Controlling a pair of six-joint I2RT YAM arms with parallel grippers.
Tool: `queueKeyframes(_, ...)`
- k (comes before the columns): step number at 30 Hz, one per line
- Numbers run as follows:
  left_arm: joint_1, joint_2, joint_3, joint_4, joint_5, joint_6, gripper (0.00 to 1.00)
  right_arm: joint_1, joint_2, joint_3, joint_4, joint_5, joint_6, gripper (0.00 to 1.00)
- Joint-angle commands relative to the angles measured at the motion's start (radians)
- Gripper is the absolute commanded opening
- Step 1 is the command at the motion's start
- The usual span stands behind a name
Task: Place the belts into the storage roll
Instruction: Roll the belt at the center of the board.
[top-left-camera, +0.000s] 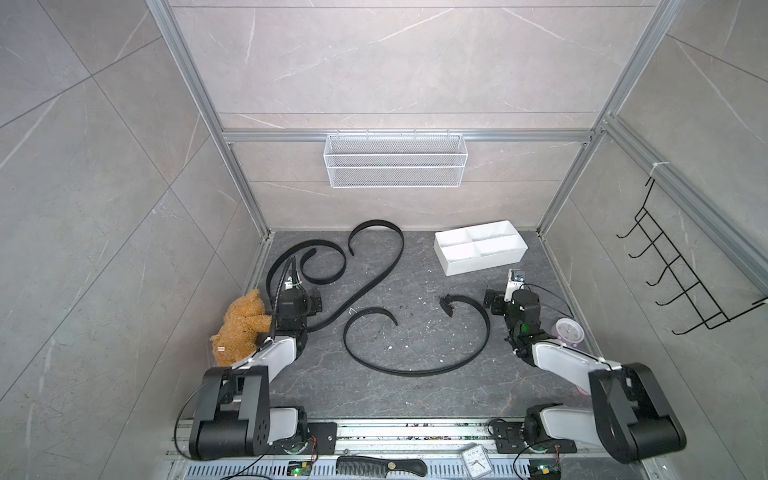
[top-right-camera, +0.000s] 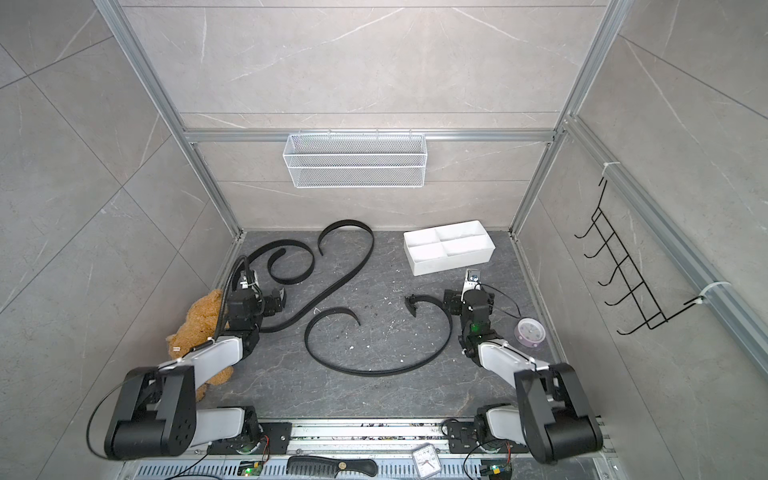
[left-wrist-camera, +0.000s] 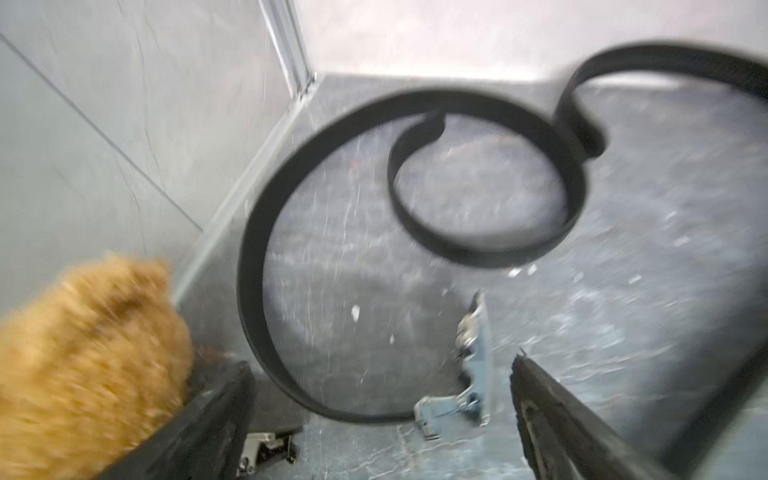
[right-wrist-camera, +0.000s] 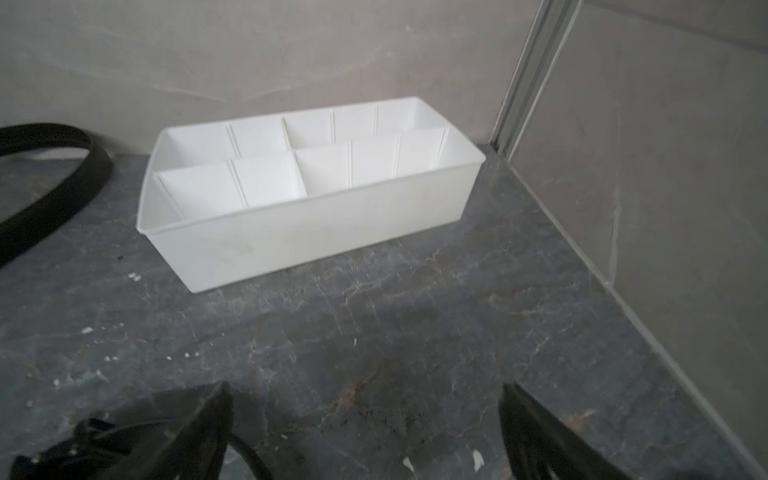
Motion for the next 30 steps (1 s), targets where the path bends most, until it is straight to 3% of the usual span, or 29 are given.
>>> queueKeyframes(1, -0.104, -0.095, 0.127, -0.353, -0.032, -0.013, 0.97, 0.064, -0.061, 0.145, -0.48, 0.08, 0.101, 1.0)
queueKeyframes(7, -0.348, -0.057, 0.323, -0.786, -0.061, -0.206, 0.97, 0.194, -0.001, 0.388, -1.033, 0.083, 0.329, 1.0)
queueKeyframes(11, -0.374, 0.023, 0.392, -0.932, -0.015, -0.302, 0.97, 0.23, -0.044, 0.393, -1.181, -0.028, 0.506, 0.99)
queueKeyframes(17, -0.375, 0.108, 0.458, -0.943, 0.09, -0.207, 0.96, 0.297, -0.132, 0.324, -1.272, -0.173, 0.779, 0.92)
queueKeyframes(23, -0.401, 0.241, 0.562, -1.002, 0.122, -0.117, 0.9, 0.374, -0.145, 0.202, -1.208, -0.203, 0.942, 0.92)
queueKeyframes(26, -0.464, 0.281, 0.609, -1.036, 0.111, -0.158, 0.87, 0.387, -0.139, 0.194, -1.195, -0.199, 0.946, 0.92)
queueKeyframes(30, -0.554, 0.345, 0.641, -1.025, 0.154, -0.318, 0.81, 0.389, -0.112, 0.231, -1.205, -0.187, 0.899, 0.92)
